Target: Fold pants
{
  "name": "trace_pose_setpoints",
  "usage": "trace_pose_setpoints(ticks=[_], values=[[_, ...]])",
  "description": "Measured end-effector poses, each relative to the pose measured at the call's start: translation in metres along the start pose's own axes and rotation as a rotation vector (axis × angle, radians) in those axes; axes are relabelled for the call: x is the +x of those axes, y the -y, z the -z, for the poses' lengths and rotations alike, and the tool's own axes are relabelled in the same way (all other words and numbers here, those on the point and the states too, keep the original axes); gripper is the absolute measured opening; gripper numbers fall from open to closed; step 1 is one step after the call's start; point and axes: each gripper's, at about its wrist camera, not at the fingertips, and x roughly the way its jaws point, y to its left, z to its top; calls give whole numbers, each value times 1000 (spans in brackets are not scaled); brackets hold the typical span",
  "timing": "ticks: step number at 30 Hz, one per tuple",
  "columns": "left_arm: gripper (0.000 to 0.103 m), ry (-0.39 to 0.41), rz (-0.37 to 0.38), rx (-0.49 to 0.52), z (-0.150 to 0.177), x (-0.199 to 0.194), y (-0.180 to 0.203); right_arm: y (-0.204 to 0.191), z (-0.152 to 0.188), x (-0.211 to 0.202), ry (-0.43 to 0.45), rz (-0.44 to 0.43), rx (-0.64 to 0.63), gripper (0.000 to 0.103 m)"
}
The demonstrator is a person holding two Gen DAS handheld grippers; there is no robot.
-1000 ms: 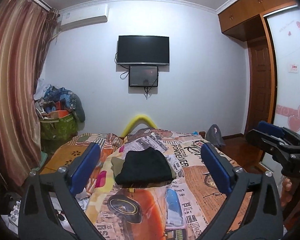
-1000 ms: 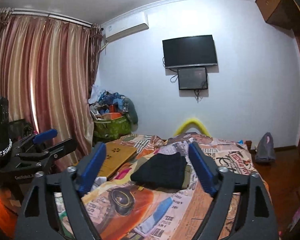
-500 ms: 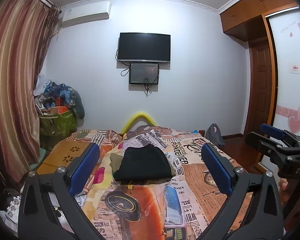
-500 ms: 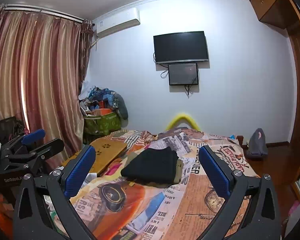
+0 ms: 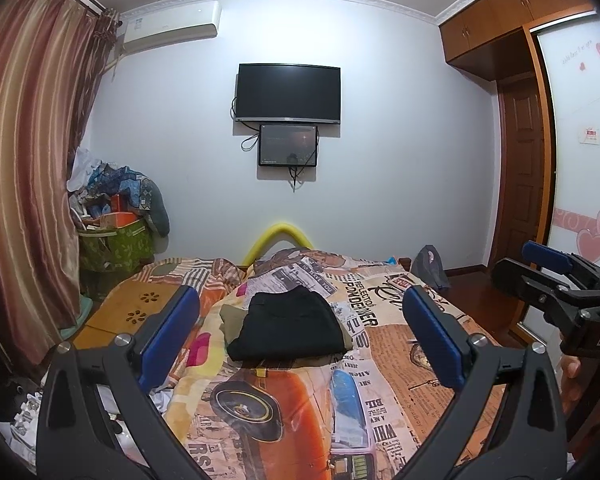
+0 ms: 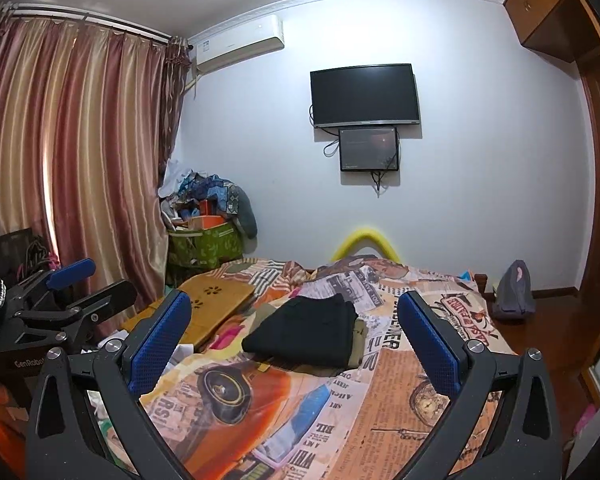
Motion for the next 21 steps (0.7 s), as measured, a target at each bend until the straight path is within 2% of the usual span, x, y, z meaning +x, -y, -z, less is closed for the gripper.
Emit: trace_pose_setpoints(ticks=[21], values=[[103,-13,13,0,4,4,-1,-2,0,-1,-7,1,-9,103]])
